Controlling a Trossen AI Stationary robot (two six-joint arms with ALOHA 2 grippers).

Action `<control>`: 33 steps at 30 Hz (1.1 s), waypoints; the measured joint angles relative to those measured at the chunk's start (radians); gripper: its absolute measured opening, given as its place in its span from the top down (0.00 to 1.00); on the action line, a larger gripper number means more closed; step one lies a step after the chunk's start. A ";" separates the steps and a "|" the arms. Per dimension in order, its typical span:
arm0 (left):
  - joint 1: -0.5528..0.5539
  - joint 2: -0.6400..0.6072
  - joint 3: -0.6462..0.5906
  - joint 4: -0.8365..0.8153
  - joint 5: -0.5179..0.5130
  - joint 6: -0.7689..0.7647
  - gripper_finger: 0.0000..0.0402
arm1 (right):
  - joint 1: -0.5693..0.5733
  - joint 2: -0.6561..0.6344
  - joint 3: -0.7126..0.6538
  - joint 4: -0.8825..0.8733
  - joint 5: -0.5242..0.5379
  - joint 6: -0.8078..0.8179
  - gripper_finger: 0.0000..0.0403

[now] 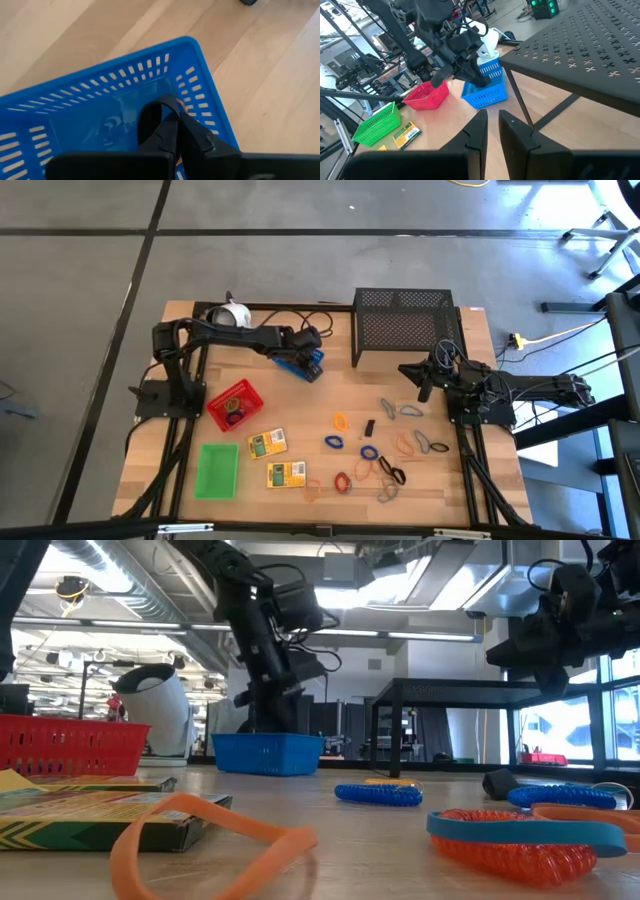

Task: Pick & Place Office Desk Supplies
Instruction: Put the black rubber band into the blue bin, then put the blue spring keychain into the red bin

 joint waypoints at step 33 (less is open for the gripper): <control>0.041 -0.008 0.242 -0.157 0.098 0.117 0.69 | 0.000 0.000 0.000 -0.015 0.000 -0.006 0.88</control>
